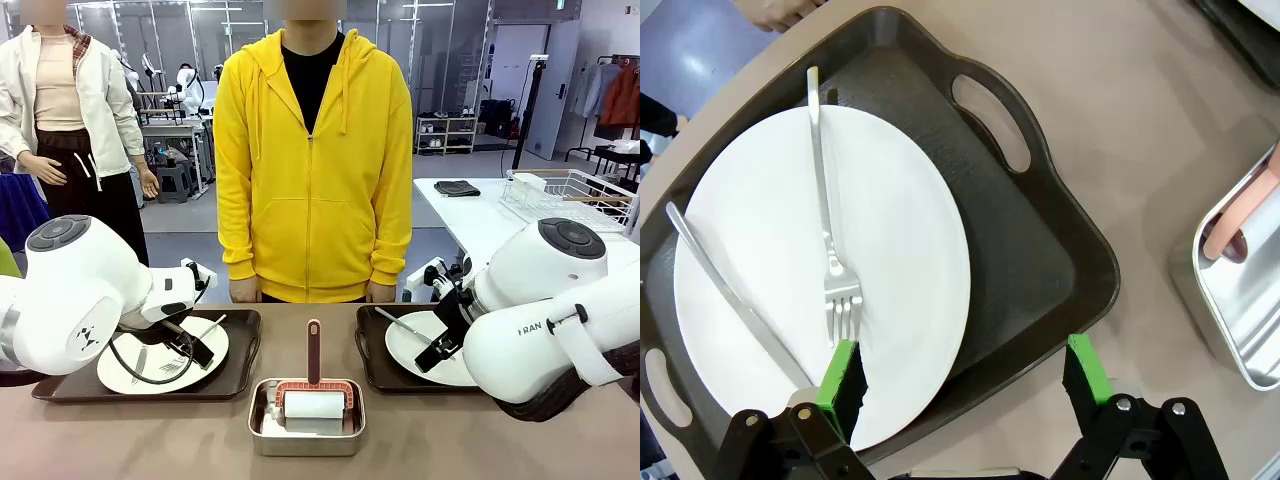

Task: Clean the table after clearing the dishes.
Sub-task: When the left (or right) Handle tray is removed, use the left hand (or right hand) to clean the left (or right) side of the table with the Lint Roller.

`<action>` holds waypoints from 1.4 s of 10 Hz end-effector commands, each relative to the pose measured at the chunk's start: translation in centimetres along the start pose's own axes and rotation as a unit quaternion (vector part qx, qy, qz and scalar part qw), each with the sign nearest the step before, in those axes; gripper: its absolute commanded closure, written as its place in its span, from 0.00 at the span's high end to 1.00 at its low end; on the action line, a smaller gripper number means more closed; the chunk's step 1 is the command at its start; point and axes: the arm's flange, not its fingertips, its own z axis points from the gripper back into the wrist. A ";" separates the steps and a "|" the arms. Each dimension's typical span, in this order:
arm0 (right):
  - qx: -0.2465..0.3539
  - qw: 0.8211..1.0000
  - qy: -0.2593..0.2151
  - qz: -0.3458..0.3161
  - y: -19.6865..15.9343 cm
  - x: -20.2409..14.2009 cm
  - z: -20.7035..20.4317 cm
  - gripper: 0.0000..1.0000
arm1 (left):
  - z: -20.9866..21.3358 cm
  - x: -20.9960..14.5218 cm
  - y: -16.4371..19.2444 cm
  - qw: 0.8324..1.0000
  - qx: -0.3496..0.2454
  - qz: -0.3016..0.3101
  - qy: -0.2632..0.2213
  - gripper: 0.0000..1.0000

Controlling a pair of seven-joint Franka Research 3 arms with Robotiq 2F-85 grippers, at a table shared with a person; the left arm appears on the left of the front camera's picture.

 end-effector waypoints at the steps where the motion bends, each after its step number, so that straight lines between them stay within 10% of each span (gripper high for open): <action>1: 0.000 1.000 0.000 0.000 0.1 0.0 0.0 1.00 | 0.0 0.0 0.0 1.000 0.000 0.000 0.000 1.00; 5: 0.000 1.000 0.000 0.000 0.0 0.0 0.0 1.00 | 0.0 0.0 0.0 1.000 0.000 0.000 0.000 1.00; 10: 0.207 0.973 0.042 -0.092 -6.7 5.2 2.9 1.00 | 3.7 2.5 7.9 0.961 -0.259 0.010 0.099 1.00; 14: 0.446 0.846 0.035 -0.290 -14.2 1.1 4.7 1.00 | 5.3 -2.0 17.1 0.856 -0.500 0.127 -0.030 1.00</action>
